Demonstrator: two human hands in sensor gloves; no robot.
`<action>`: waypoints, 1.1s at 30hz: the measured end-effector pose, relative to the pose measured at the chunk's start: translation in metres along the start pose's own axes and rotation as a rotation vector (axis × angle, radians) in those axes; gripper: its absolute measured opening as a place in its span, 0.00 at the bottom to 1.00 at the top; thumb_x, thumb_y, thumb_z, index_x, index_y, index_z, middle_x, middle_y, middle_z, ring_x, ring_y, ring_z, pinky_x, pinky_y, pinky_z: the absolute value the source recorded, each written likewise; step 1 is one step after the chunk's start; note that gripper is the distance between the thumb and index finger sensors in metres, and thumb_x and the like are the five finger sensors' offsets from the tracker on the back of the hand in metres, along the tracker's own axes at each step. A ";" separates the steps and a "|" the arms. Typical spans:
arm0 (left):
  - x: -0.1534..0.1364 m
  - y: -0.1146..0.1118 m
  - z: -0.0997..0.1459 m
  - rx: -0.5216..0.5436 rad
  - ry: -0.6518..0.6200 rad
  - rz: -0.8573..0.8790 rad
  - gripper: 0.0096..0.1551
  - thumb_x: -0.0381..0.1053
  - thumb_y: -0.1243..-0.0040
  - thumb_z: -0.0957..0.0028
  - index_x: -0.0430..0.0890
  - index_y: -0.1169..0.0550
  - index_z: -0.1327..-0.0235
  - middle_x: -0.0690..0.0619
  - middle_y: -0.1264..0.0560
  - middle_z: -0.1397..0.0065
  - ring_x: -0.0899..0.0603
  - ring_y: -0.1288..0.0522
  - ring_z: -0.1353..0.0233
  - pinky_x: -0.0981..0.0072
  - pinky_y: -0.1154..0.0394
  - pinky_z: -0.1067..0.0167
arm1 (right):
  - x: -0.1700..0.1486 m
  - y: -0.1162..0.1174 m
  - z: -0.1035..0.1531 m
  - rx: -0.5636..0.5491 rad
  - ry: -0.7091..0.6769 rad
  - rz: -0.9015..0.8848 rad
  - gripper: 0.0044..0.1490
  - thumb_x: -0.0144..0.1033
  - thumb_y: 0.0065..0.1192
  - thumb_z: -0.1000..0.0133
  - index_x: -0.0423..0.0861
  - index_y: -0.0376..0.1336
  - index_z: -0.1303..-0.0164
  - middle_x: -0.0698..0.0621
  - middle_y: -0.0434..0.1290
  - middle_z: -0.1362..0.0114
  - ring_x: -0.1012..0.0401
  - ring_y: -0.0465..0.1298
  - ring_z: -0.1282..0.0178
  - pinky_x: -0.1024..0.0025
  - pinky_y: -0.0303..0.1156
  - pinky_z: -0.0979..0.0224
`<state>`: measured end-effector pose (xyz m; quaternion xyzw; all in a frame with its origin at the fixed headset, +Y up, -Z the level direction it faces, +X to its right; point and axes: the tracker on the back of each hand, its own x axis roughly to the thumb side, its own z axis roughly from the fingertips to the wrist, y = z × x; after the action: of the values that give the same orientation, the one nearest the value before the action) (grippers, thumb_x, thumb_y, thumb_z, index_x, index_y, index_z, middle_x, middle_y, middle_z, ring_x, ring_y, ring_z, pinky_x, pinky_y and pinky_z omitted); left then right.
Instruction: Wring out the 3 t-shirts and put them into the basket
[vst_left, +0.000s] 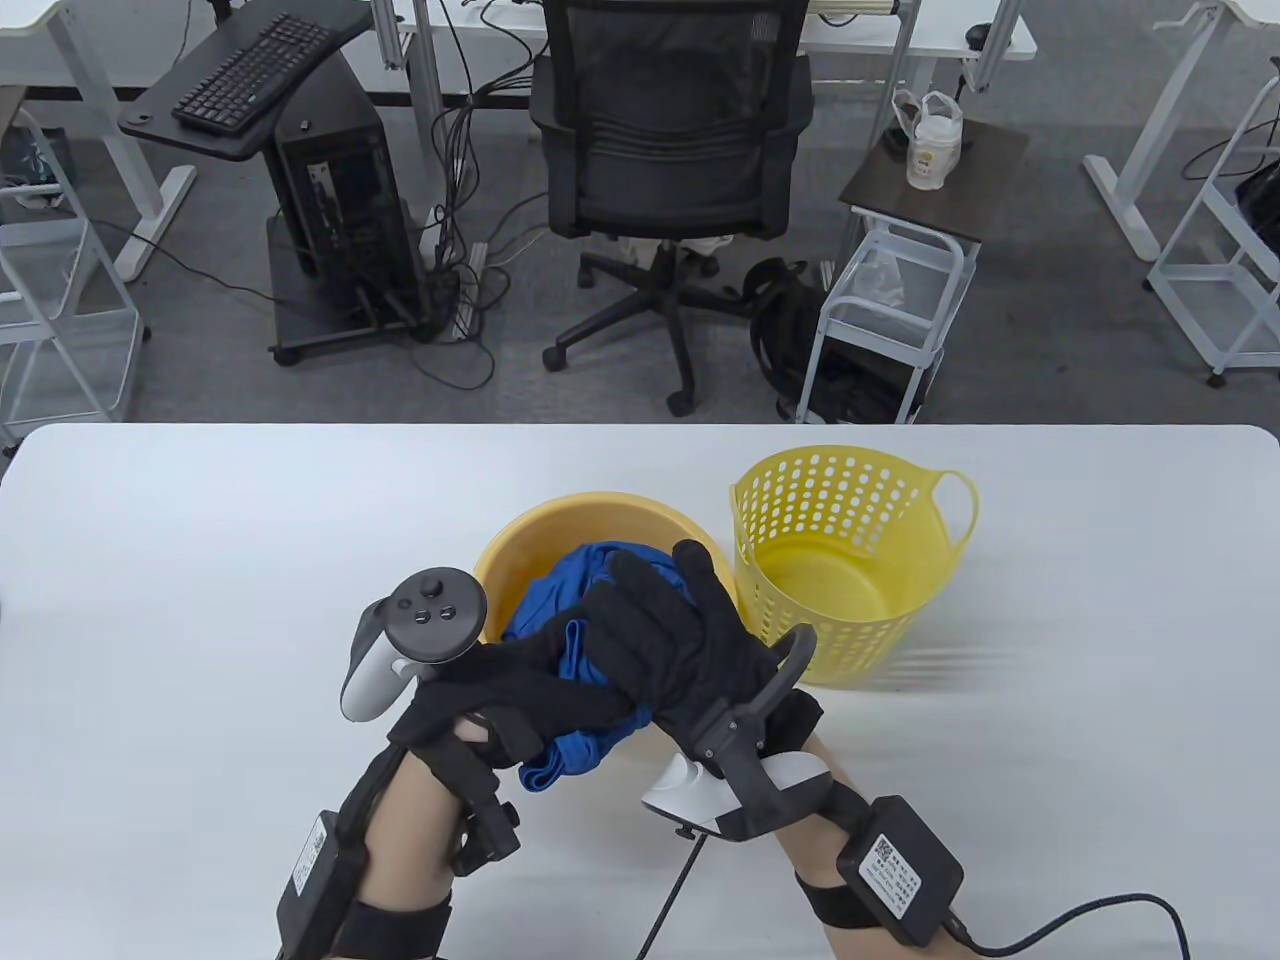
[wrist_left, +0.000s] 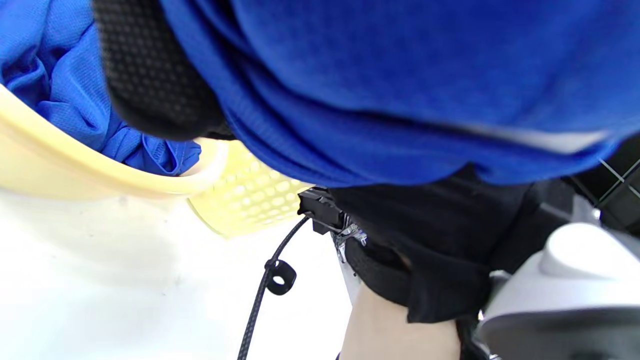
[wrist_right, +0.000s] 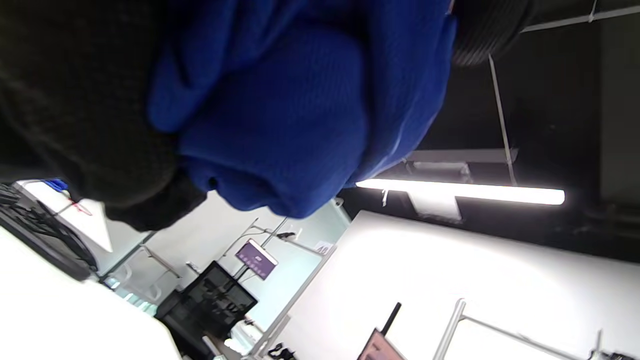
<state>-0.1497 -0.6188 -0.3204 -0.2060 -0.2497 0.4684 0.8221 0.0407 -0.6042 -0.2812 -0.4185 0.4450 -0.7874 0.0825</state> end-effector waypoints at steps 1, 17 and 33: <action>0.000 0.000 -0.001 0.004 -0.013 -0.001 0.55 0.68 0.24 0.42 0.59 0.46 0.13 0.31 0.38 0.17 0.31 0.20 0.36 0.48 0.15 0.54 | -0.003 0.001 0.000 0.009 0.027 -0.020 0.62 0.56 0.87 0.60 0.46 0.50 0.27 0.41 0.65 0.25 0.38 0.71 0.29 0.32 0.64 0.25; 0.007 -0.019 -0.009 0.155 -0.151 0.000 0.72 0.74 0.26 0.47 0.55 0.63 0.15 0.31 0.41 0.16 0.33 0.19 0.36 0.52 0.14 0.54 | -0.050 0.009 0.011 0.072 0.190 -0.438 0.56 0.40 0.92 0.59 0.43 0.55 0.29 0.40 0.73 0.31 0.40 0.84 0.39 0.39 0.82 0.38; 0.028 -0.050 -0.019 0.329 0.024 -0.592 0.83 0.71 0.19 0.57 0.54 0.69 0.19 0.33 0.49 0.10 0.34 0.22 0.31 0.54 0.17 0.47 | -0.044 0.019 0.016 0.144 0.422 -0.061 0.59 0.42 0.91 0.56 0.55 0.51 0.23 0.39 0.74 0.30 0.44 0.83 0.62 0.60 0.82 0.68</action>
<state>-0.0923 -0.6202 -0.3005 0.0053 -0.2101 0.2407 0.9476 0.0754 -0.6035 -0.3180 -0.2506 0.3822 -0.8894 -0.0066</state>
